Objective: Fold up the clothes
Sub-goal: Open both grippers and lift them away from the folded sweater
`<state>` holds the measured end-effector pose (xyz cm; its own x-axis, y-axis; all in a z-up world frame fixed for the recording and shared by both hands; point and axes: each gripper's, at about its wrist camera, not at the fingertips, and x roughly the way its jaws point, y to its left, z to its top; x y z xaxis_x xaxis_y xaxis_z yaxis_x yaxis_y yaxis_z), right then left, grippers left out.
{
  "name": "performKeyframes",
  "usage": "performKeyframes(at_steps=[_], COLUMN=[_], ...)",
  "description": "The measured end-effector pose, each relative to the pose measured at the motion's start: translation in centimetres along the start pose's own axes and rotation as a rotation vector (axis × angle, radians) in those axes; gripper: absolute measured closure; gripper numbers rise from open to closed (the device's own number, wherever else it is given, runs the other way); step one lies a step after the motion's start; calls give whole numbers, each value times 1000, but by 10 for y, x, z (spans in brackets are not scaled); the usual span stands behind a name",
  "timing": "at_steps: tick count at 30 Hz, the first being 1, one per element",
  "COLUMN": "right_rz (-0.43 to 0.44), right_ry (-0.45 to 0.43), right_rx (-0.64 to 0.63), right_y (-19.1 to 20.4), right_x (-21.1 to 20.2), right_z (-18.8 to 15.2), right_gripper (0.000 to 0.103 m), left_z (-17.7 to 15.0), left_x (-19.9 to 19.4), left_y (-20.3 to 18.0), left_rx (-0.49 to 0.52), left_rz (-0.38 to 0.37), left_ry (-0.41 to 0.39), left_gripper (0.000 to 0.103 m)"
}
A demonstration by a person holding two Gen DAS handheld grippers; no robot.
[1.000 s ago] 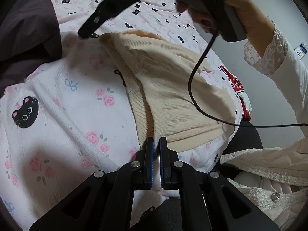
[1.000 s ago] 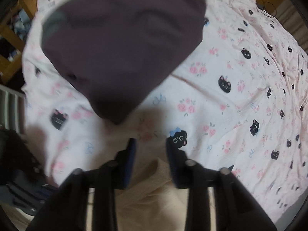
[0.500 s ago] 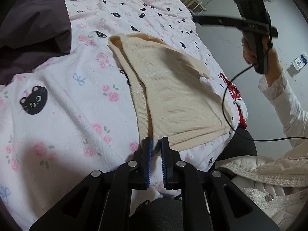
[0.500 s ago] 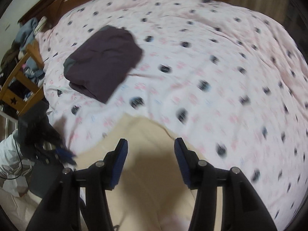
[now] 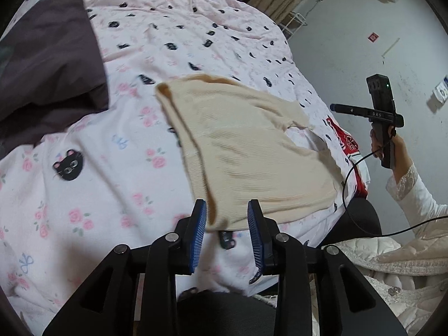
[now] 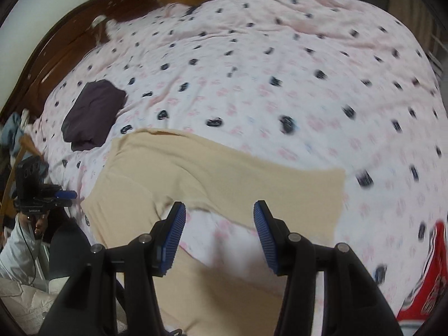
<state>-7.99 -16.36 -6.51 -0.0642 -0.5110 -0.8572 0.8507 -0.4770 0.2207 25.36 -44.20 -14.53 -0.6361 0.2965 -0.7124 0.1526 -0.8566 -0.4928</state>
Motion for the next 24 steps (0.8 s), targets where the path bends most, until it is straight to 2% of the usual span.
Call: performKeyframes(at_steps=[4, 8, 17, 24], right_rz=[-32, -45, -44, -14], right_ry=[4, 26, 56, 78], right_rx=[63, 117, 230, 284], right_y=[-26, -45, -80, -89], right_x=[-12, -16, -28, -22], right_z=[-44, -85, -149, -174], right_gripper=[49, 47, 47, 47], left_z=[-3, -11, -23, -24], left_x=[10, 15, 18, 21], left_y=[-15, -18, -17, -10], left_rx=[14, -5, -21, -48], left_rz=[23, 61, 188, 180], left_ry=[3, -4, 7, 27], left_gripper=[72, 64, 62, 62])
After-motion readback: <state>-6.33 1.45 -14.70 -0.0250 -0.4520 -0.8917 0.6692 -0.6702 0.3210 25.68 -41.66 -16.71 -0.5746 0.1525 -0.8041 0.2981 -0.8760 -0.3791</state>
